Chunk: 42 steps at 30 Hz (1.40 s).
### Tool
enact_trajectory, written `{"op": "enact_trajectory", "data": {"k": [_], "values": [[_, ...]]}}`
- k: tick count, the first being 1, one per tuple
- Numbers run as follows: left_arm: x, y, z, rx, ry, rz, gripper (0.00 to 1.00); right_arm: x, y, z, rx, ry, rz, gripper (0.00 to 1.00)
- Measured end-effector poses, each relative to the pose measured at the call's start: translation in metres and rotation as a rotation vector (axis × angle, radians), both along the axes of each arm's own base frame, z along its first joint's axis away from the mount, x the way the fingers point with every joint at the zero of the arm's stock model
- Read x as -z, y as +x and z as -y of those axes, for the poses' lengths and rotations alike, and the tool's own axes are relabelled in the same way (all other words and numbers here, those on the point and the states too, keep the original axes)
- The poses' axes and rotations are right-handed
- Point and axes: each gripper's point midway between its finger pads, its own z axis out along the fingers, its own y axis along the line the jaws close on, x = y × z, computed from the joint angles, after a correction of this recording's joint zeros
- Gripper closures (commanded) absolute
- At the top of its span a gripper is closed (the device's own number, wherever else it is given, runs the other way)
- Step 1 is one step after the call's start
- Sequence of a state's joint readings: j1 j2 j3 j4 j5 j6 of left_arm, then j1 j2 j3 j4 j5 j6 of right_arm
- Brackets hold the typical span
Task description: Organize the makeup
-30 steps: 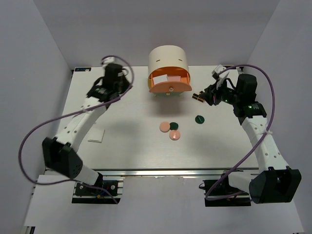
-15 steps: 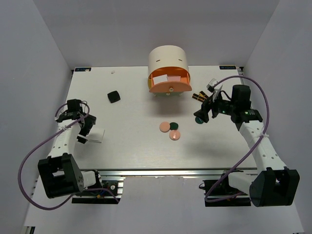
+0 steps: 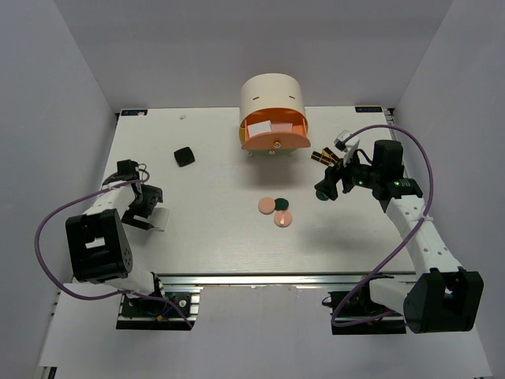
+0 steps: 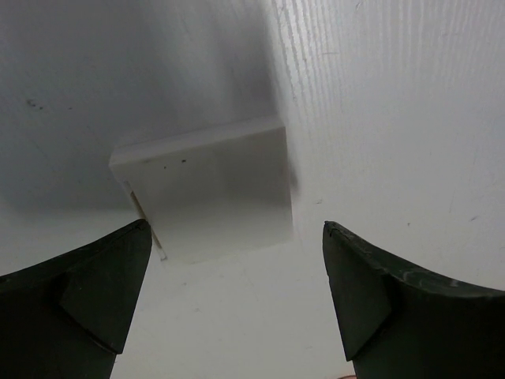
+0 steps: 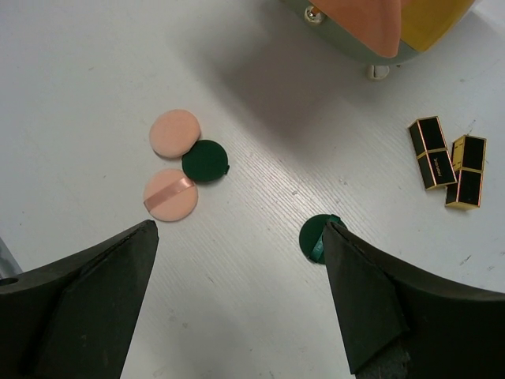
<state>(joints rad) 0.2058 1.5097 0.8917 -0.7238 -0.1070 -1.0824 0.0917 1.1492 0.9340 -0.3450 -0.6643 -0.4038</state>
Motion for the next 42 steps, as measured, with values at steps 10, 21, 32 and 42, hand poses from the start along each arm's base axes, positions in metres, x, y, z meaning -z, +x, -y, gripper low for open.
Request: {"op": "enact_trajectory", "data": {"k": [10, 21, 32, 42], "values": [[0.004, 0.005, 0.003, -0.003, -0.027, 0.007, 0.02, 0.002, 0.001, 0.001, 0.007, -0.005, -0.003, 0.11], [0.004, 0.002, 0.007, -0.010, -0.045, -0.003, 0.02, 0.002, 0.001, 0.001, 0.009, -0.006, -0.004, 0.11], [0.020, -0.010, 0.010, -0.019, -0.066, -0.087, 0.02, 0.002, 0.001, 0.001, 0.010, -0.006, -0.005, 0.11], [0.024, -0.007, 0.008, -0.019, -0.073, -0.140, 0.10, 0.002, 0.001, 0.002, 0.013, -0.008, -0.005, 0.11]]}}
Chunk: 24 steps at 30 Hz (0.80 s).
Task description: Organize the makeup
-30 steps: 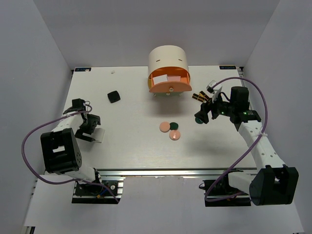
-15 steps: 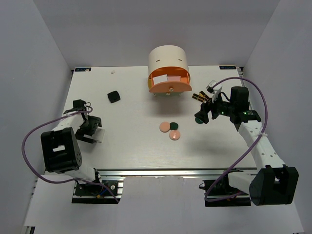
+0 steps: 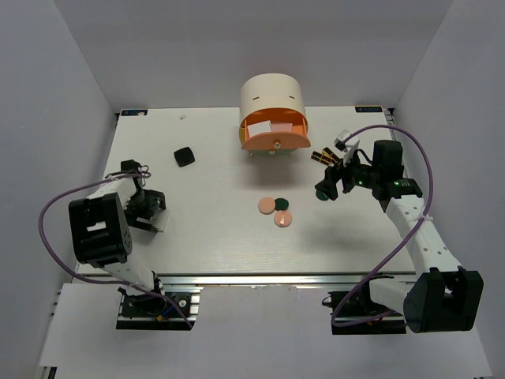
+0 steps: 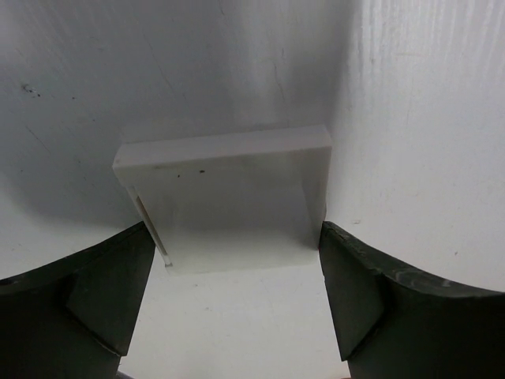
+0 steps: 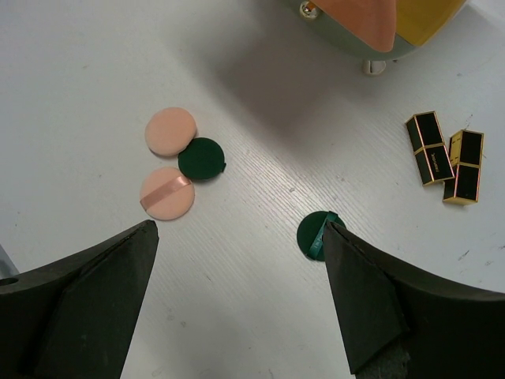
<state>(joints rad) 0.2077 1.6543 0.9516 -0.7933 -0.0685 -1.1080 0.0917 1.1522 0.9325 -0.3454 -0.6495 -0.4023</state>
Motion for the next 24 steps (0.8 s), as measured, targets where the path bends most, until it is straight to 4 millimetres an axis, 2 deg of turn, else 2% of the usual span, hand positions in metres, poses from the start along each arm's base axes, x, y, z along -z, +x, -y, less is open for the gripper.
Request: {"op": "enact_trajectory", "data": {"k": [3, 4, 7, 8, 12, 15, 18, 21, 22, 23, 24], "values": [[0.000, 0.000, 0.000, -0.003, -0.002, -0.010, 0.29, 0.000, 0.000, 0.000, 0.001, 0.000, 0.000, 0.11], [0.000, 0.000, 0.000, 0.001, -0.001, -0.010, 0.41, 0.000, 0.000, 0.000, 0.001, -0.001, 0.000, 0.11], [0.000, 0.000, 0.000, 0.004, 0.002, -0.009, 0.57, 0.000, 0.000, 0.001, 0.003, -0.002, 0.001, 0.11], [0.000, -0.001, 0.000, 0.007, 0.001, -0.006, 0.65, 0.000, 0.001, 0.001, 0.004, -0.003, 0.000, 0.11], [-0.005, 0.001, 0.004, 0.023, -0.004, 0.050, 0.76, 0.001, 0.001, 0.001, 0.007, -0.006, 0.000, 0.11], [-0.019, 0.015, 0.018, 0.078, -0.021, 0.173, 0.82, 0.001, 0.001, 0.001, 0.008, -0.007, 0.000, 0.14], [-0.061, 0.042, 0.061, 0.227, -0.031, 0.394, 0.87, -0.001, 0.001, 0.002, 0.008, -0.007, 0.007, 0.25], [-0.121, 0.063, 0.129, 0.428, -0.072, 0.657, 0.91, -0.007, 0.001, 0.001, 0.012, 0.000, 0.027, 0.51], [-0.140, 0.065, 0.151, 0.490, -0.091, 0.727, 0.92, -0.008, 0.002, 0.001, 0.011, 0.001, 0.035, 0.67], [-0.156, 0.067, 0.167, 0.534, -0.102, 0.782, 0.93, -0.010, 0.002, 0.001, 0.011, 0.002, 0.044, 0.75], [-0.172, 0.070, 0.182, 0.575, -0.107, 0.834, 0.95, -0.012, 0.003, 0.000, 0.012, 0.009, 0.046, 0.89]]}}
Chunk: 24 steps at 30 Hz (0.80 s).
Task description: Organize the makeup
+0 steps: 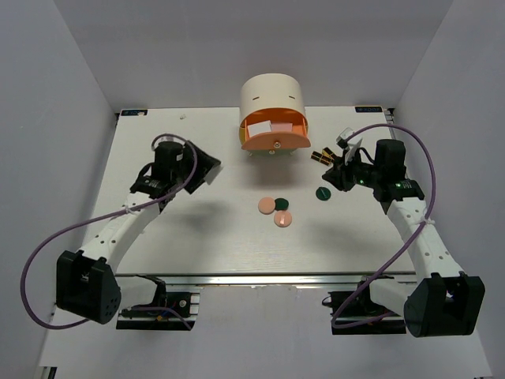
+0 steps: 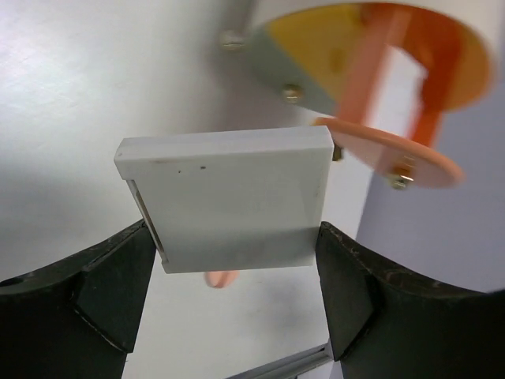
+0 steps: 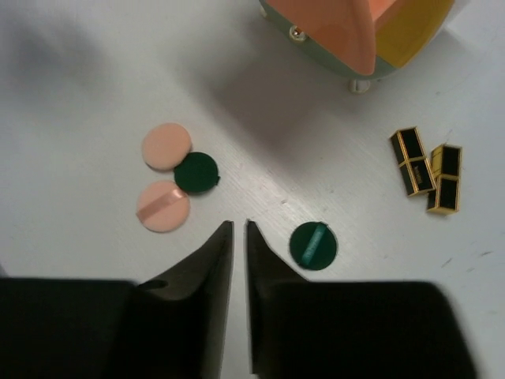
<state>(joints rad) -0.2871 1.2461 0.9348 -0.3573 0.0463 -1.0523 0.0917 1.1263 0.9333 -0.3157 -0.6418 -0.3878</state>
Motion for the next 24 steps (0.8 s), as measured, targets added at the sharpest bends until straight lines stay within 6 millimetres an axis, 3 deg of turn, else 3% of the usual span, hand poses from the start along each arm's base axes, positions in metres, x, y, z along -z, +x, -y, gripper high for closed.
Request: {"op": "enact_trajectory", "data": {"k": [3, 5, 8, 12, 18, 24], "values": [[-0.048, 0.012, 0.037, 0.094, 0.005, 0.157, 0.95, -0.002, 0.000, -0.001, 0.003, 0.014, -0.005, 0.96], [-0.071, 0.020, 0.056, 0.141, 0.020, 0.225, 0.95, -0.003, 0.000, -0.002, 0.008, 0.023, -0.011, 0.96], [-0.115, 0.048, 0.091, 0.206, 0.063, 0.345, 0.95, -0.003, 0.000, -0.002, 0.013, 0.029, -0.015, 0.97], [-0.154, 0.076, 0.135, 0.287, 0.143, 0.468, 0.92, -0.005, 0.001, -0.002, 0.017, 0.033, -0.010, 0.94], [-0.160, 0.104, 0.183, 0.384, 0.305, 0.534, 0.83, -0.014, -0.001, -0.001, 0.027, 0.034, 0.019, 0.91], [-0.123, 0.118, 0.205, 0.443, 0.478, 0.499, 0.64, -0.017, -0.002, 0.000, 0.034, 0.038, 0.025, 0.88]]}}
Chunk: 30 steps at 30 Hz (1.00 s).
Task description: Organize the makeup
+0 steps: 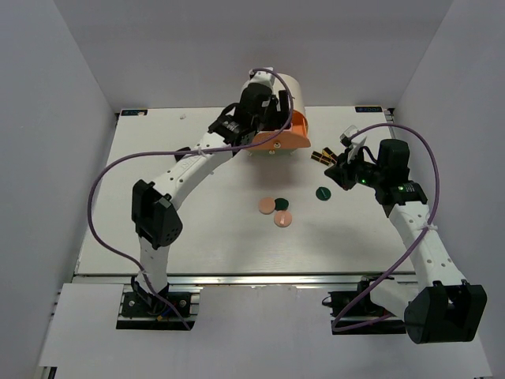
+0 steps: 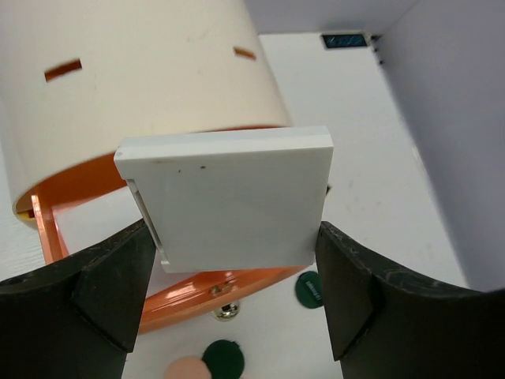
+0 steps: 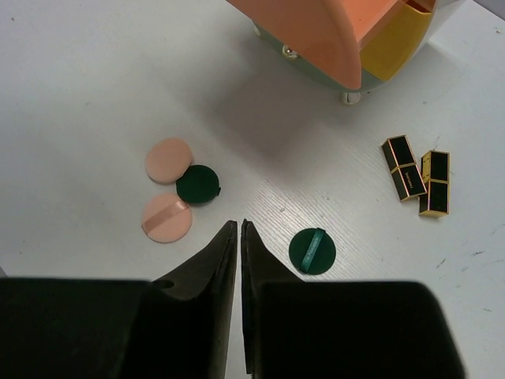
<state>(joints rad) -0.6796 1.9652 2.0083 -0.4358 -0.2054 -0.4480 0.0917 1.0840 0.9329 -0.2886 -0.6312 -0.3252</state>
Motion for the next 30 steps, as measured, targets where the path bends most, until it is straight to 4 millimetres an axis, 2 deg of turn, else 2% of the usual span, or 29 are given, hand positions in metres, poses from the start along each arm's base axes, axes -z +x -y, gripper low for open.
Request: {"op": "enact_trajectory", "data": {"k": [1, 3, 4, 7, 9, 13, 19, 23, 25, 26, 28, 30], "values": [[0.008, 0.000, 0.001, -0.001, 0.028, -0.008, 0.54, 0.000, 0.000, 0.000, 0.000, 0.000, 0.000, 0.87], [0.025, 0.001, 0.000, -0.006, 0.083, -0.028, 0.43, 0.000, 0.000, 0.000, 0.001, 0.001, -0.001, 0.84], [0.032, 0.001, 0.000, -0.010, 0.104, -0.034, 0.31, 0.000, 0.000, 0.000, 0.001, 0.001, -0.001, 0.83], [0.042, 0.003, -0.004, -0.021, 0.147, -0.043, 0.11, 0.000, 0.000, 0.000, 0.001, 0.002, -0.003, 0.80], [0.044, 0.004, -0.006, -0.025, 0.162, -0.041, 0.02, 0.000, 0.000, 0.000, 0.001, 0.002, -0.003, 0.79], [0.032, 0.006, -0.007, -0.036, 0.153, -0.016, 0.02, 0.000, 0.000, 0.000, 0.001, 0.002, -0.003, 0.78], [-0.002, 0.009, -0.004, -0.039, 0.104, 0.037, 0.02, 0.005, -0.002, 0.000, 0.001, 0.001, -0.015, 0.74], [-0.009, 0.008, -0.009, -0.051, 0.088, 0.034, 0.02, 0.006, -0.002, 0.000, 0.000, -0.001, -0.014, 0.63], [-0.011, 0.009, -0.016, -0.054, 0.068, 0.018, 0.02, 0.006, -0.002, 0.000, -0.002, -0.005, -0.011, 0.49], [-0.011, 0.009, -0.022, -0.057, 0.048, 0.002, 0.02, 0.006, -0.002, 0.000, -0.003, -0.006, -0.010, 0.41], [-0.006, 0.012, -0.044, -0.079, 0.007, -0.043, 0.02, 0.006, -0.002, 0.001, -0.006, -0.011, -0.004, 0.32], [0.007, 0.017, -0.089, -0.147, -0.014, -0.102, 0.02, 0.006, -0.001, 0.001, -0.008, -0.016, 0.000, 0.30]]}}
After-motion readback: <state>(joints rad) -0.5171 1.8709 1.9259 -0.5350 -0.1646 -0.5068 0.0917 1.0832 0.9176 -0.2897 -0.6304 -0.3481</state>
